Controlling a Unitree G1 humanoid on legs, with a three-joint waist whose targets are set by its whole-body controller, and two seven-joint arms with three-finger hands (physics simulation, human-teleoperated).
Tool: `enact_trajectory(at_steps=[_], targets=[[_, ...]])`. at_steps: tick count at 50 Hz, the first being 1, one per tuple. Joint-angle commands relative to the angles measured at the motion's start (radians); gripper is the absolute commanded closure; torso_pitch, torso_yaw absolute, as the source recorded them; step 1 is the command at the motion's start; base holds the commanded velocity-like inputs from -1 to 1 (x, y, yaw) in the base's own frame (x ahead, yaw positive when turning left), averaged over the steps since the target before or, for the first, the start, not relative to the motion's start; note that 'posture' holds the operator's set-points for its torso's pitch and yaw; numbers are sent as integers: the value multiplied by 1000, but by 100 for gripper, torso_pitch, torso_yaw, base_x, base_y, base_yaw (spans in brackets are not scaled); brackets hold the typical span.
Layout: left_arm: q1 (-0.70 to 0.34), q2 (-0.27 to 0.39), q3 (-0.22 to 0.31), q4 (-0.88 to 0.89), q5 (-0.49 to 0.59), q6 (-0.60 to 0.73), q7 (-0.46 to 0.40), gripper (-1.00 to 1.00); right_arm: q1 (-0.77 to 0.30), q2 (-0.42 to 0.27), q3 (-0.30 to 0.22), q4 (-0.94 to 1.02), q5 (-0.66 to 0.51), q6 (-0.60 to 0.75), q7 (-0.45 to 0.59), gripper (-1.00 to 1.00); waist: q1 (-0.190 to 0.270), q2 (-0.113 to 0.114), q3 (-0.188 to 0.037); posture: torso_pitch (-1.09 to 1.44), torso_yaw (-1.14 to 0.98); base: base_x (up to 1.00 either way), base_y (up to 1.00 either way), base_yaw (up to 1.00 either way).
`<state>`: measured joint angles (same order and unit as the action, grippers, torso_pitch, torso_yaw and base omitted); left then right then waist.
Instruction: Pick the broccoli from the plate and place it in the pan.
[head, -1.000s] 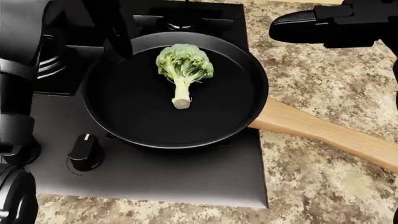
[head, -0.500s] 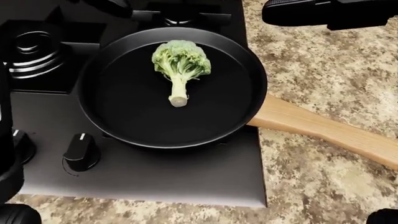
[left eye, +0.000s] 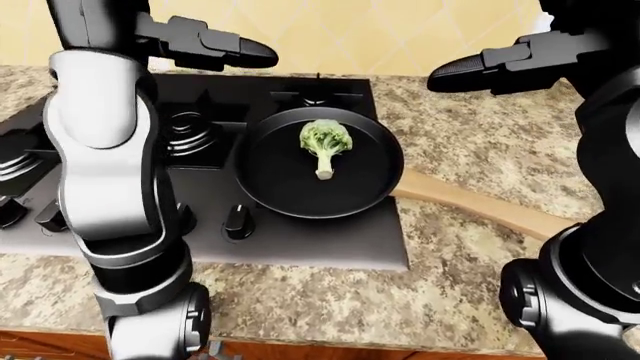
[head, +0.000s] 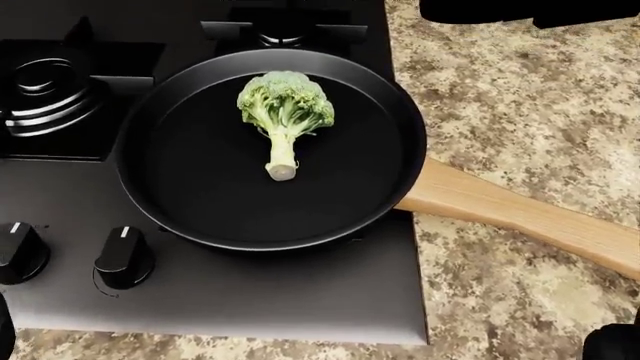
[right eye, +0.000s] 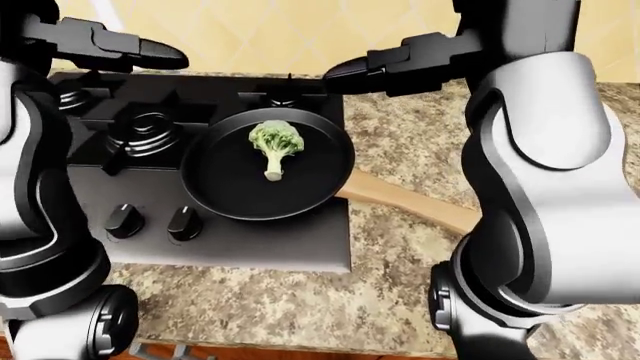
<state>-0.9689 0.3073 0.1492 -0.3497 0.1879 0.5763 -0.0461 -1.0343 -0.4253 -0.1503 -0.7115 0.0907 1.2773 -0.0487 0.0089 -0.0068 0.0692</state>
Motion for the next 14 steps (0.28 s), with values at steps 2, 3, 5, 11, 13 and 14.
enact_trajectory(at_steps=[2,3,5,11,13,14], targets=[[-12,1,3,-23,-27,-33,42,-100,-16,-8,-2,-4,-48,-59,18,-100,-1,1,-25,0,0,0,0,0],[-7,-1,2,-23,-33,-38,50,-100,-17,-4,-4,-5,-56,-62,27,-100,-1,2,-25,0,0,0,0,0],[-6,-5,0,-25,-45,-44,63,-100,-19,-1,-1,-5,-75,-68,38,-100,-1,2,-26,0,0,0,0,0],[19,-12,-1,-40,-70,-66,95,-100,-26,13,18,-10,-132,-98,76,-100,-2,6,-27,0,0,0,0,0],[23,-13,0,-45,-79,-70,105,-100,-22,21,18,-8,-148,-115,89,-100,-3,8,-26,0,0,0,0,0],[29,-14,0,-46,-82,-82,112,-100,-17,25,16,-5,-155,-128,94,-100,-3,9,-26,0,0,0,0,0]])
